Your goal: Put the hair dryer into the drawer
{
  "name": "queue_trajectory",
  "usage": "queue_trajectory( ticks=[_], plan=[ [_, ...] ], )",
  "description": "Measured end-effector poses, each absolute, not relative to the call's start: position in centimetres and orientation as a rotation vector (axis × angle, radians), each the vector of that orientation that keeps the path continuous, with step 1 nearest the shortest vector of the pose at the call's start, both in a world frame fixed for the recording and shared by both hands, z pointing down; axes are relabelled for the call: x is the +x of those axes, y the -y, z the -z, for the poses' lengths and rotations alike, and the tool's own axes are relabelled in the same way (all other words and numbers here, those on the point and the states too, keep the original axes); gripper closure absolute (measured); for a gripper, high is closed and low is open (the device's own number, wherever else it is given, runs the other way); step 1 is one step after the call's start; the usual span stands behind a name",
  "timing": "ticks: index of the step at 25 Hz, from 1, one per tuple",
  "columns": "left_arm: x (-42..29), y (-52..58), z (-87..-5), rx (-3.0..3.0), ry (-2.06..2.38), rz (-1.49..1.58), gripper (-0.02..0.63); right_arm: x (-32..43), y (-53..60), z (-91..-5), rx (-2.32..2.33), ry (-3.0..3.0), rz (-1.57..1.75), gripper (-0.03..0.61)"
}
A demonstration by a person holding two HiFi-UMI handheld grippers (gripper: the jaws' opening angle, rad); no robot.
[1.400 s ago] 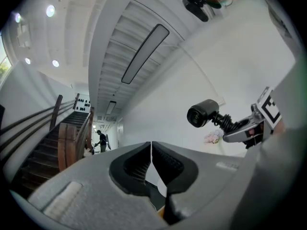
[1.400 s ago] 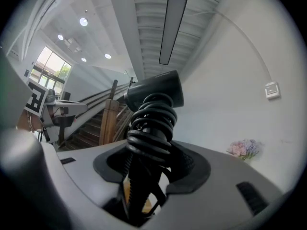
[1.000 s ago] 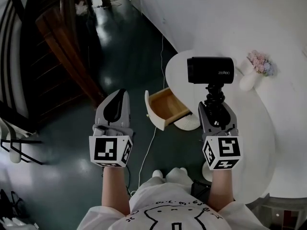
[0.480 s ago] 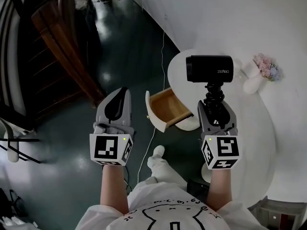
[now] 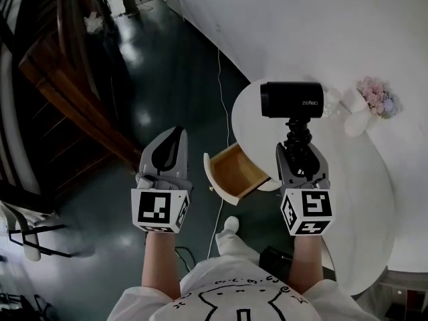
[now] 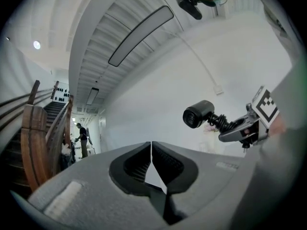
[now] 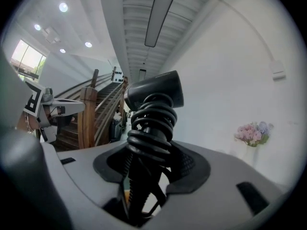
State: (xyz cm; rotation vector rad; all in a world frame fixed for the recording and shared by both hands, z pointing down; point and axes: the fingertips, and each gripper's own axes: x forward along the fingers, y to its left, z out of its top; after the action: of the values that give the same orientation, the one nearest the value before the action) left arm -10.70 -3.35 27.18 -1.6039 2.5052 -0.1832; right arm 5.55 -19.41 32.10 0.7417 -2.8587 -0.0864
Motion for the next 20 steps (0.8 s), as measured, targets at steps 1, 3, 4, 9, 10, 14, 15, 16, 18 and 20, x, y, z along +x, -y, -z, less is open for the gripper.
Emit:
queue_trajectory(
  ticks=[1, 3, 4, 9, 10, 14, 15, 16, 18, 20],
  plan=[
    [-11.5, 4.3, -27.1, -1.617, -2.496, 0.191, 0.594, 4.9, 20.2, -32.1, 0.760, 2.859, 0.067, 0.372],
    [-12.6, 6.1, -27.1, -1.654, -2.475, 0.198, 0.594, 4.0, 21.7, -32.4, 0.794, 2.850, 0.037, 0.372],
    [-13.0, 7.1, -27.3, -1.672, -2.466, 0.202, 0.594, 3.7, 22.5, -32.6, 0.809, 2.842, 0.030, 0.372],
    [-13.8, 10.8, -28.3, -1.720, -2.444, 0.232, 0.594, 3.0, 25.6, -33.6, 0.850, 2.823, -0.017, 0.373],
    [-13.9, 11.5, -28.6, -1.731, -2.445, 0.230, 0.594, 3.1, 26.1, -33.8, 0.855, 2.822, -0.026, 0.373],
    [-14.1, 13.6, -29.0, -1.806, -2.400, 0.245, 0.594, 3.4, 26.8, -34.1, 0.905, 2.795, -0.037, 0.373],
    [-14.3, 14.0, -28.9, -1.823, -2.382, 0.249, 0.594, 3.4, 26.8, -34.2, 0.924, 2.784, -0.042, 0.373],
    [-14.5, 14.4, -28.8, -1.838, -2.364, 0.250, 0.594, 3.4, 26.8, -34.2, 0.943, 2.773, -0.045, 0.373],
    [-14.9, 15.3, -28.8, -1.870, -2.330, 0.248, 0.594, 3.4, 27.0, -34.4, 0.982, 2.746, -0.044, 0.373],
    [-15.4, 16.2, -29.0, -1.909, -2.296, 0.236, 0.594, 3.4, 27.1, -34.7, 1.026, 2.717, -0.040, 0.372]
  ],
)
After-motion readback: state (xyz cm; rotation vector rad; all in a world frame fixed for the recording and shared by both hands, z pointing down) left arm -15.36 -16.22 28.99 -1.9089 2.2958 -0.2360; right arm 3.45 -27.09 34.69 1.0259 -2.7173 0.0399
